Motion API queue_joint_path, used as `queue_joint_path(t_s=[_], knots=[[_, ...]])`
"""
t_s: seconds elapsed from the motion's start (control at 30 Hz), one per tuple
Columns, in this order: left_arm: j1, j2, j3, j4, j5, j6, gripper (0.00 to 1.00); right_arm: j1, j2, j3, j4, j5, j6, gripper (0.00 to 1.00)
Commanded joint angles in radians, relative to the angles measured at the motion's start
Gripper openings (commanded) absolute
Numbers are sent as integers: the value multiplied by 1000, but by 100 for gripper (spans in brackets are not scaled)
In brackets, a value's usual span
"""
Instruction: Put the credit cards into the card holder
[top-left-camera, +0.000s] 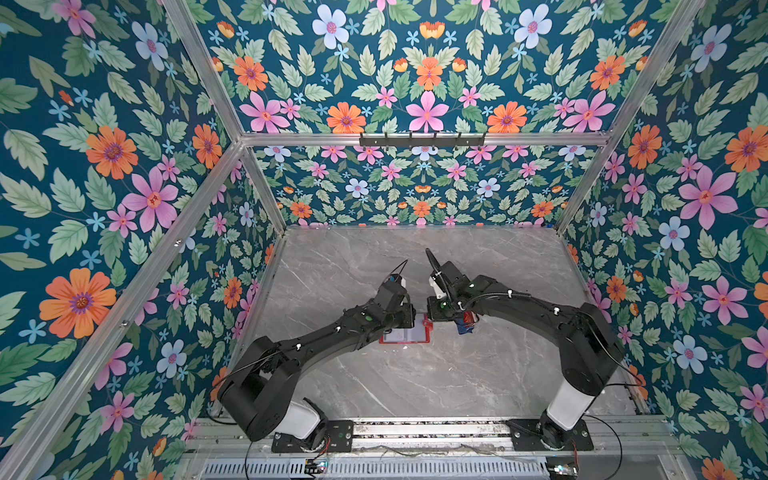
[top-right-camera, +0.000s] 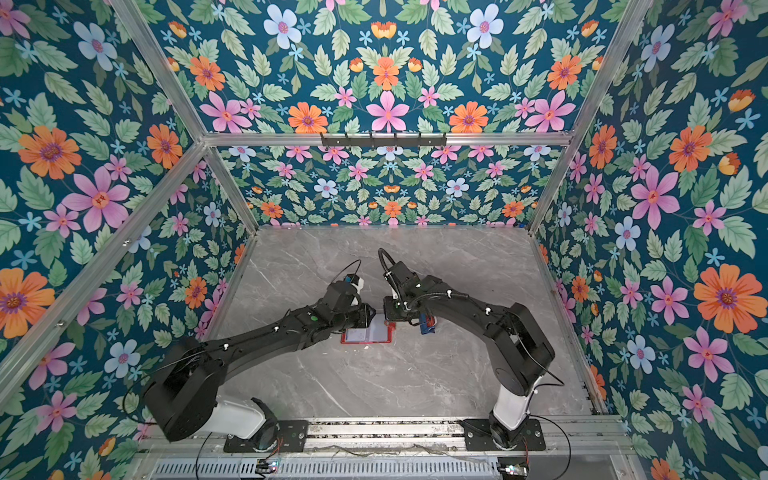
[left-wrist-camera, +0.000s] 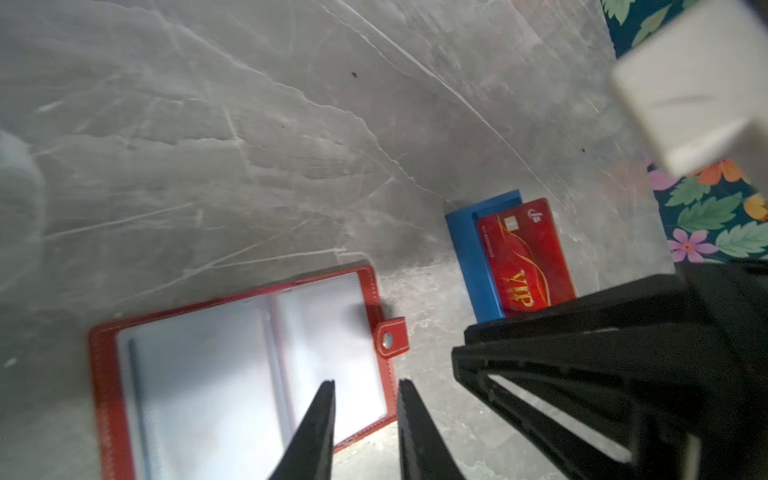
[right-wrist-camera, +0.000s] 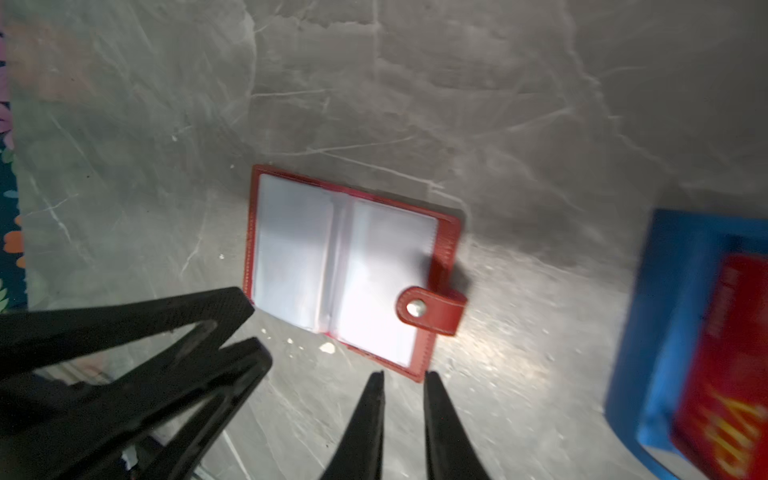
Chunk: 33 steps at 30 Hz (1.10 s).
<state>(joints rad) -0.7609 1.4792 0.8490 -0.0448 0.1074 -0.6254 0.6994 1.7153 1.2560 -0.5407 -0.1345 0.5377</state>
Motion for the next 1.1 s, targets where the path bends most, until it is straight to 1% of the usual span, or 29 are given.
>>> queue_joint_path(t_s=[0.0, 0.13, 0.2, 0.3, 0.4, 0.53, 0.77, 1.0, 1.07], knots=[[-24, 55, 55, -8, 22, 13, 33, -27, -48, -19, -83, 83, -49, 24], [-56, 147, 144, -3, 50, 4, 40, -76, -124, -47, -138, 120, -86, 28], [-65, 191, 186, -1, 76, -4, 40, -102, -146, -61, -157, 130, -98, 31], [-76, 253, 232, 14, 112, -17, 43, -137, -174, -82, -171, 150, -112, 37], [-83, 307, 265, 41, 150, -35, 44, -182, -185, -101, -171, 136, -130, 43], [-84, 371, 290, 94, 181, -67, 45, -221, -164, -104, -176, 102, -166, 47], [-84, 482, 358, 138, 218, -103, 46, -251, -105, -98, -152, 73, -197, 47], [-84, 551, 409, 144, 232, -119, 40, -266, -66, -86, -136, 58, -208, 44], [-84, 567, 418, 148, 238, -126, 38, -268, -22, -80, -134, 59, -212, 44]])
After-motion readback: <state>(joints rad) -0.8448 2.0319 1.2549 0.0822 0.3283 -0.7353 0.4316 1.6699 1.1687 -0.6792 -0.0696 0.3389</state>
